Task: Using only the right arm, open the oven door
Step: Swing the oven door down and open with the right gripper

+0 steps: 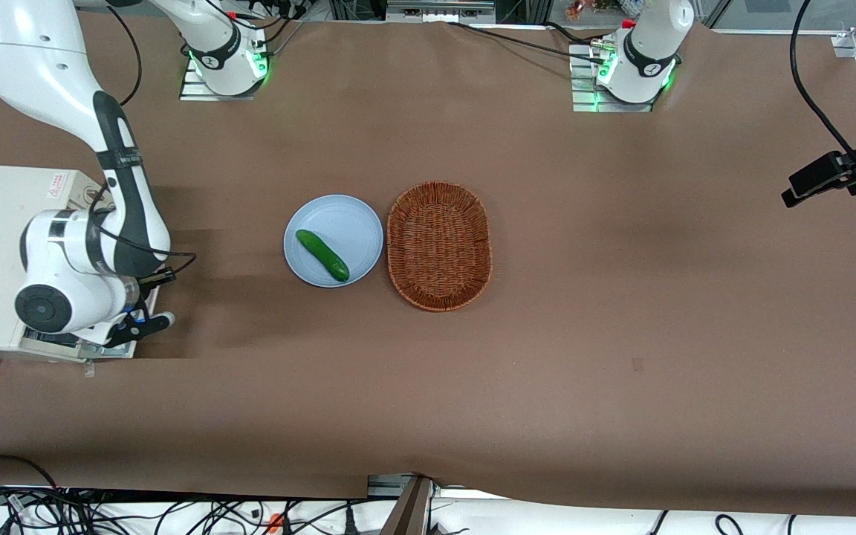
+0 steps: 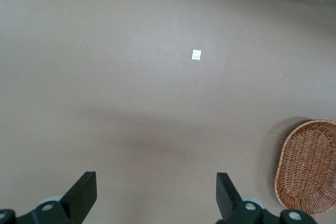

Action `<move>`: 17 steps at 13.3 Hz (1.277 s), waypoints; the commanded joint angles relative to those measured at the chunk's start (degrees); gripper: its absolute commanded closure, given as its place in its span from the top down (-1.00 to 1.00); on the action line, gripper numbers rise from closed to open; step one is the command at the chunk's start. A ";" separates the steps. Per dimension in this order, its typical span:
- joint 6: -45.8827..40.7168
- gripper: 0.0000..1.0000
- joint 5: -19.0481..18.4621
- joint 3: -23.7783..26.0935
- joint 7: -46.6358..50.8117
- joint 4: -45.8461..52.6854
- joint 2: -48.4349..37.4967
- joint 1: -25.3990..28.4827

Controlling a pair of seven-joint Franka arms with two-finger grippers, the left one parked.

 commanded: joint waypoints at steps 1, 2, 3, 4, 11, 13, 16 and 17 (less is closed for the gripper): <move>5.68 -1.00 -5.52 -4.11 -2.78 0.41 4.75 -2.58; 5.68 -1.00 -4.64 -4.11 -2.78 0.41 4.93 -2.67; 5.68 -1.00 -3.24 -4.11 -2.78 0.41 5.28 -2.67; 5.68 -1.00 -2.44 -4.11 -2.70 0.41 5.54 -2.67; 5.60 -1.00 6.35 -4.11 7.30 0.41 6.43 -2.15; 5.51 -1.00 7.49 -3.93 11.52 0.41 6.43 -1.62; 5.16 -1.00 8.55 -3.93 16.45 0.50 6.34 0.05; 4.98 -1.00 8.64 -3.93 17.68 0.58 6.34 0.66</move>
